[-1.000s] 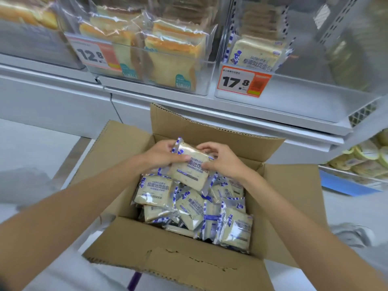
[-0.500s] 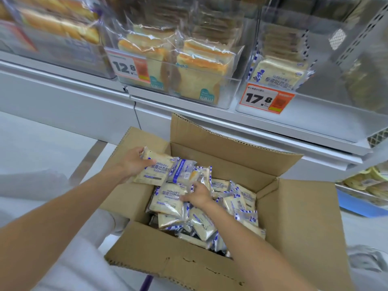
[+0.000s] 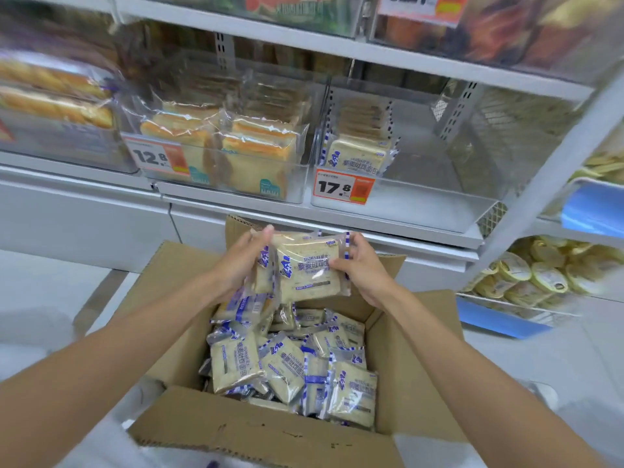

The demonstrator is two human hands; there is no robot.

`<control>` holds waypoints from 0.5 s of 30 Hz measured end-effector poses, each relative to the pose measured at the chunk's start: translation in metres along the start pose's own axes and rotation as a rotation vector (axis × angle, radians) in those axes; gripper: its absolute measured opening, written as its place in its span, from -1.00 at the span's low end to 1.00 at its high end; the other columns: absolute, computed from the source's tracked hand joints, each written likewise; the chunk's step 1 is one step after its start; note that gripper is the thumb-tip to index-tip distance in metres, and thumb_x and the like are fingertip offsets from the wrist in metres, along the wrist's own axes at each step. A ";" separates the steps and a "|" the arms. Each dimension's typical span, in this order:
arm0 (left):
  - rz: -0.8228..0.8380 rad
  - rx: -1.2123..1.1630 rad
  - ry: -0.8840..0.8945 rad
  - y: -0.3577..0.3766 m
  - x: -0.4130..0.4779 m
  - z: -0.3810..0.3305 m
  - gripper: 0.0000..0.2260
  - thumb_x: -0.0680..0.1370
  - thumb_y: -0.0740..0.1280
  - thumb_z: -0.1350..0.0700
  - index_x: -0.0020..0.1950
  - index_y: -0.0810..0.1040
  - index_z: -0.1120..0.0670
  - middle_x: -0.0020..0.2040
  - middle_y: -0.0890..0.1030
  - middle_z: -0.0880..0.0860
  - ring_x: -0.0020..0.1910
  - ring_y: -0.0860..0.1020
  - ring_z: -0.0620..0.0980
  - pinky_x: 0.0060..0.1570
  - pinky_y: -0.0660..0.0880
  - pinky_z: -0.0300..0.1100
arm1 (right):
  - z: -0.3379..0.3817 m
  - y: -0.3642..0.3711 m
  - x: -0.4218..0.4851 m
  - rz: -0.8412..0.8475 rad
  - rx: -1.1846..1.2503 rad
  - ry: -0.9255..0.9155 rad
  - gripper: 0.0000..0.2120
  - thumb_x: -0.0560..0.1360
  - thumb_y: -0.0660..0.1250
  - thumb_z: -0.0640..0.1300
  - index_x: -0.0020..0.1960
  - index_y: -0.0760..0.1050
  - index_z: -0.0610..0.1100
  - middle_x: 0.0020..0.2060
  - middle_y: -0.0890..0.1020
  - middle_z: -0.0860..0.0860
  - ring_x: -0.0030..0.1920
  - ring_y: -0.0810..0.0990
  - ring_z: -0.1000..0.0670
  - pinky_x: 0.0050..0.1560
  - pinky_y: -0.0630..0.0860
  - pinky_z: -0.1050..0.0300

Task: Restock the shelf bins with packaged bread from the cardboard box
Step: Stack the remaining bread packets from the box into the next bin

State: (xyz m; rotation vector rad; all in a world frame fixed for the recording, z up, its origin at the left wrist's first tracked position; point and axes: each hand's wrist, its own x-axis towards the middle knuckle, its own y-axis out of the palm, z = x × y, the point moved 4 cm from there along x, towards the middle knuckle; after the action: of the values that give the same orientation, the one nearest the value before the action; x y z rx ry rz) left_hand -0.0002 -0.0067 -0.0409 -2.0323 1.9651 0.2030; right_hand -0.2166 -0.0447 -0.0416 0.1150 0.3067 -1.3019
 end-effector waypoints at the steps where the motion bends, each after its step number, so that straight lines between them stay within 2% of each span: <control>1: 0.033 0.054 0.019 0.016 -0.002 -0.012 -0.44 0.39 0.36 -0.37 0.19 0.37 -0.03 0.05 0.52 -0.14 -0.01 0.50 -0.15 0.06 0.43 -0.12 | 0.007 0.002 -0.002 -0.016 -0.005 -0.027 -0.64 0.53 0.31 -0.37 0.25 0.34 -0.13 0.14 0.61 -0.16 0.03 0.67 -0.11 -0.09 0.65 -0.01; 2: 0.023 0.104 0.048 0.029 -0.004 -0.024 -0.42 0.36 0.45 -0.31 0.19 0.34 -0.03 0.05 0.52 -0.14 0.01 0.51 -0.15 0.11 0.45 -0.11 | 0.016 0.003 -0.004 -0.032 -0.028 -0.064 -0.65 0.54 0.31 -0.35 0.25 0.34 -0.11 0.14 0.61 -0.15 0.05 0.66 -0.11 -0.03 0.65 -0.06; 3: -0.016 0.114 0.072 0.035 -0.003 -0.035 -0.48 0.37 0.52 -0.16 0.14 0.34 -0.03 0.04 0.55 -0.12 0.00 0.55 -0.13 0.11 0.48 -0.12 | 0.026 0.002 -0.007 -0.045 -0.061 -0.115 -0.65 0.54 0.31 -0.33 0.25 0.34 -0.08 0.15 0.60 -0.11 0.07 0.64 -0.09 0.04 0.63 -0.08; 5: -0.070 0.070 0.138 0.042 0.000 -0.060 -0.61 0.40 0.55 0.08 0.05 0.38 -0.03 0.01 0.61 -0.06 -0.09 0.60 -0.15 -0.04 0.55 -0.22 | 0.052 -0.008 -0.012 -0.051 -0.124 -0.231 -0.54 0.51 0.36 -0.28 0.32 0.30 -0.02 0.21 0.53 -0.01 0.11 0.60 0.01 0.09 0.59 0.04; 6: -0.076 0.060 0.177 0.044 0.004 -0.076 -0.62 0.41 0.55 0.11 0.08 0.41 -0.01 0.00 0.62 -0.05 -0.12 0.61 -0.18 -0.12 0.55 -0.28 | 0.066 -0.016 -0.013 -0.051 -0.142 -0.277 -0.41 0.50 0.40 -0.27 0.40 0.22 0.01 0.28 0.46 0.04 0.15 0.56 0.07 0.11 0.56 0.13; 8: -0.063 0.071 0.267 0.050 0.014 -0.110 -0.56 0.40 0.55 0.09 0.16 0.41 0.01 -0.03 0.60 -0.07 -0.11 0.59 -0.19 -0.11 0.54 -0.28 | 0.095 -0.037 -0.009 -0.080 -0.176 -0.350 -0.17 0.47 0.45 -0.23 0.53 0.03 0.08 0.43 0.29 0.07 0.29 0.45 0.08 0.21 0.47 0.17; 10: -0.069 0.078 0.371 0.055 0.031 -0.146 -0.51 0.33 0.59 -0.02 0.12 0.39 -0.10 0.00 0.56 -0.06 -0.02 0.57 -0.11 0.03 0.54 -0.17 | 0.126 -0.057 0.000 -0.141 -0.213 -0.468 -0.12 0.46 0.46 -0.22 0.55 -0.02 0.15 0.50 0.18 0.11 0.39 0.36 0.04 0.28 0.46 0.10; 11: -0.079 0.092 0.430 0.058 0.040 -0.164 -0.43 0.27 0.60 -0.10 0.15 0.37 -0.16 0.10 0.55 -0.03 0.07 0.57 -0.05 0.09 0.55 -0.10 | 0.141 -0.066 0.004 -0.172 -0.215 -0.534 -0.13 0.46 0.44 -0.25 0.54 0.01 0.16 0.50 0.18 0.11 0.39 0.38 0.02 0.26 0.49 0.11; 12: -0.098 0.108 0.484 0.062 0.048 -0.181 -0.32 0.22 0.60 -0.14 0.23 0.33 -0.18 0.20 0.52 -0.01 0.14 0.55 0.00 0.14 0.54 -0.05 | 0.154 -0.075 0.009 -0.200 -0.208 -0.580 -0.16 0.47 0.42 -0.27 0.54 0.03 0.16 0.49 0.20 0.09 0.36 0.40 0.02 0.21 0.52 0.20; 13: -0.121 0.119 0.544 0.066 0.057 -0.194 -0.24 0.23 0.61 -0.13 0.30 0.28 -0.16 0.24 0.48 -0.01 0.18 0.53 0.00 0.15 0.53 -0.09 | 0.166 -0.083 0.014 -0.232 -0.225 -0.615 -0.19 0.48 0.41 -0.28 0.53 0.05 0.16 0.49 0.20 0.10 0.36 0.38 0.06 0.16 0.49 0.37; 14: -0.148 0.137 0.604 0.068 0.066 -0.206 -0.21 0.27 0.61 -0.07 0.35 0.24 -0.10 0.22 0.46 -0.03 0.16 0.52 -0.03 0.12 0.51 -0.20 | 0.175 -0.090 0.020 -0.271 -0.265 -0.639 -0.22 0.49 0.41 -0.27 0.53 0.08 0.14 0.49 0.20 0.12 0.37 0.32 0.10 0.08 0.41 0.54; 15: -0.174 0.177 0.657 0.070 0.074 -0.216 -0.22 0.30 0.61 -0.01 0.37 0.23 -0.04 0.18 0.45 -0.05 0.13 0.50 -0.08 0.05 0.48 -0.30 | 0.180 -0.097 0.027 -0.309 -0.317 -0.653 -0.25 0.49 0.41 -0.25 0.52 0.11 0.12 0.46 0.22 0.15 0.37 0.29 0.12 0.01 0.34 0.61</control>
State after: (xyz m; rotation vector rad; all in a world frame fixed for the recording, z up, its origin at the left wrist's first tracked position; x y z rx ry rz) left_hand -0.0898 -0.1452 0.1311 -2.3174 2.0175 -0.7399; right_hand -0.2751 -0.1422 0.1312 -0.6381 -0.0372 -1.5008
